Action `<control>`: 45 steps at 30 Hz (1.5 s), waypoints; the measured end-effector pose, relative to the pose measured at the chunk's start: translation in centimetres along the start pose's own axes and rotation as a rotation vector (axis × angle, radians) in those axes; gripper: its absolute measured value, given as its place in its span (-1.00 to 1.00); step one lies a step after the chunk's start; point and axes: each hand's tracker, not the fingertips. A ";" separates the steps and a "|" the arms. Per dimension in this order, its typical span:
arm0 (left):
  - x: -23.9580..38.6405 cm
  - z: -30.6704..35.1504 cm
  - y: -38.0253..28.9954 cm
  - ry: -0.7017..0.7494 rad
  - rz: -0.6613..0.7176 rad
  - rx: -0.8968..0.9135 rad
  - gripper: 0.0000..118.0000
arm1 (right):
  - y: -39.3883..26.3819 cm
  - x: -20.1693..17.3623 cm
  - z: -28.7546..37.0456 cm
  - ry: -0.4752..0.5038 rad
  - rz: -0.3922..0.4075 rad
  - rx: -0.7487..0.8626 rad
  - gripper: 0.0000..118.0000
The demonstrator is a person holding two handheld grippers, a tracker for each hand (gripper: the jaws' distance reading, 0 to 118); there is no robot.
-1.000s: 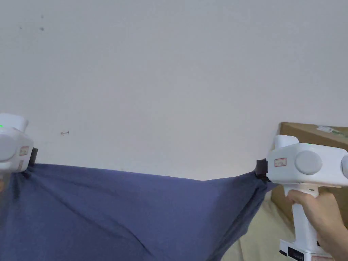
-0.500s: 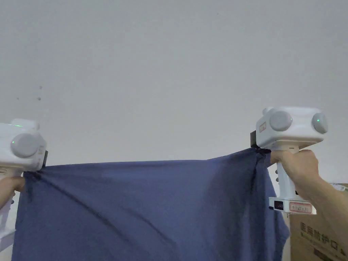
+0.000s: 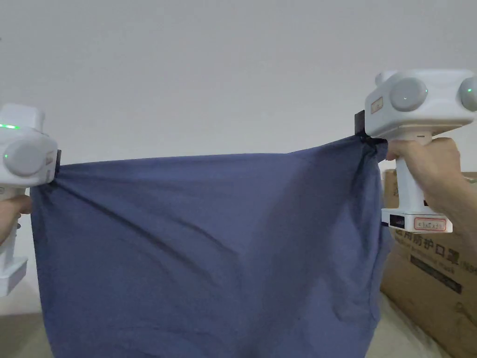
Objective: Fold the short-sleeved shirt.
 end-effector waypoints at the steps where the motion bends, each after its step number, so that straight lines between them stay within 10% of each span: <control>1: 0.6 -1.0 -1.7 -0.018 -0.035 -0.039 -0.98 | -1.6 0.2 -1.4 0.003 0.010 -0.037 -0.96; 19: 9.1 -4.7 -36.8 -0.121 -0.159 -0.684 -0.98 | -41.2 2.8 -12.9 -0.019 0.040 -0.750 -0.96; 31: 3.0 9.7 -40.7 -0.217 -0.152 -0.712 -0.99 | -46.7 7.0 4.4 0.038 -0.110 -0.748 -0.96; 45: -3.7 28.2 -43.8 -0.217 -0.147 -0.741 -0.99 | -53.4 9.5 25.2 0.054 -0.099 -0.842 -0.96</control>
